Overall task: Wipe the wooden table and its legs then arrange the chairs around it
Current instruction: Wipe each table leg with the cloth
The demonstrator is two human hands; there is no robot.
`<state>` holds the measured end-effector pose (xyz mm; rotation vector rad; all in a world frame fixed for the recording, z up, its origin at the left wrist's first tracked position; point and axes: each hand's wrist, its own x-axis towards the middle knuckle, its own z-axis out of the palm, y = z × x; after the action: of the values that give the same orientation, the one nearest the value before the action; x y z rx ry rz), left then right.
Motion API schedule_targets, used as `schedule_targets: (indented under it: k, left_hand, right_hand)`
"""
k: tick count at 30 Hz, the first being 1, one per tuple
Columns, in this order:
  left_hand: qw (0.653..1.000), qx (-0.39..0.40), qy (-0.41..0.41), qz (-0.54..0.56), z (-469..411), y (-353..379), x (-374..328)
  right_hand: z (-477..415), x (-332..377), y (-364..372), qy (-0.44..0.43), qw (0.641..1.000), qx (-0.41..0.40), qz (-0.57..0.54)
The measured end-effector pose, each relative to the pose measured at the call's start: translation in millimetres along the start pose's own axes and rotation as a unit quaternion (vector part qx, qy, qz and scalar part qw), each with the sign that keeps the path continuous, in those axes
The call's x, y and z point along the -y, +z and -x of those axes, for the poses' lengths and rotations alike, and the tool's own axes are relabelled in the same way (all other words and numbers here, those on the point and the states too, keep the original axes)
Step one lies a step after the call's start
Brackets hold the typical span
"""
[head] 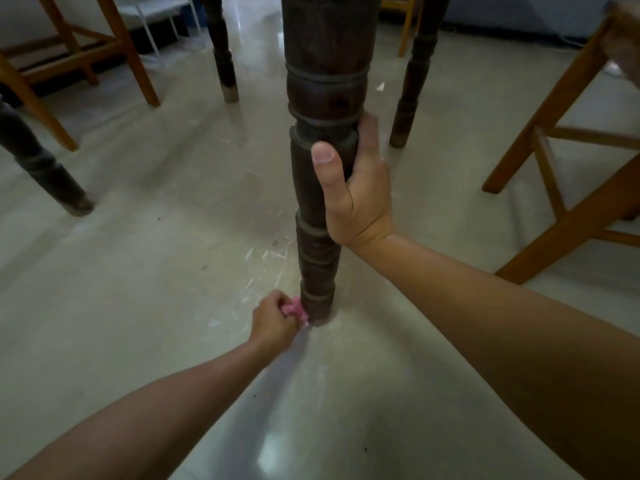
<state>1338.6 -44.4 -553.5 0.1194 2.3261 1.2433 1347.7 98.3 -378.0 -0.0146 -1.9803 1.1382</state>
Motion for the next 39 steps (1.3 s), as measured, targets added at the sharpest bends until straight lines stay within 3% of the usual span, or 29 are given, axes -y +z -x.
schedule_targets:
  k: [3, 5, 9, 12, 18, 20, 22, 25, 28, 31, 33, 35, 37, 39]
  left_hand:
    - [0.982, 0.181, -0.031, -0.042, 22, -7, 1]
    - [0.974, 0.216, -0.033, -0.058, 30, -22, -2]
    - [0.983, 0.185, -0.016, -0.007, 43, -63, -28]
    - [0.992, 0.116, 0.028, 0.031, 63, -90, -59]
    - [0.984, 0.048, 0.166, 0.05, 109, -128, -120]
    - [0.978, 0.039, 0.195, 0.064, 119, -137, -137]
    - [0.972, 0.034, 0.217, 0.086, 127, -143, -152]
    - [0.962, 0.037, 0.244, 0.12, 135, -146, -173]
    - [0.96, 0.027, 0.253, 0.12, 139, -146, -186]
    - [0.961, -0.015, 0.249, 0.116, 137, -149, -194]
    - [0.949, -0.109, 0.293, 0.047, 135, -154, -203]
    - [0.923, -0.178, 0.341, -0.013, 134, -157, -215]
    - [0.912, -0.187, 0.365, -0.031, 131, -155, -228]
    - [0.912, -0.171, 0.373, -0.031, 127, -150, -239]
  right_hand:
    - [1, 2, -1, 0.011, 1.0, 0.01, 0.019]
    - [1, 3, -3, 0.023, 0.999, 0.024, 0.034]
    - [5, 12, -14, 0.051, 0.993, 0.067, 0.085]
    - [7, 24, -28, 0.094, 0.982, 0.127, 0.1]
    - [14, 51, -78, 0.15, 0.916, 0.28, 0.246]
    - [9, 66, -86, 0.161, 0.916, 0.326, 0.167]
    - [-2, 85, -87, 0.208, 0.894, 0.395, 0.048]
    - [-10, 99, -82, 0.202, 0.874, 0.442, -0.016]
    - [-13, 100, -84, 0.187, 0.884, 0.428, -0.003]
    - [-28, 95, -104, 0.176, 0.897, 0.399, 0.08]
    - [-43, 89, -121, 0.188, 0.916, 0.313, 0.164]
    - [-60, 81, -133, 0.211, 0.937, 0.168, 0.222]
    - [-71, 80, -132, 0.202, 0.953, 0.044, 0.22]
    - [-67, 88, -116, 0.151, 0.978, 0.005, 0.146]
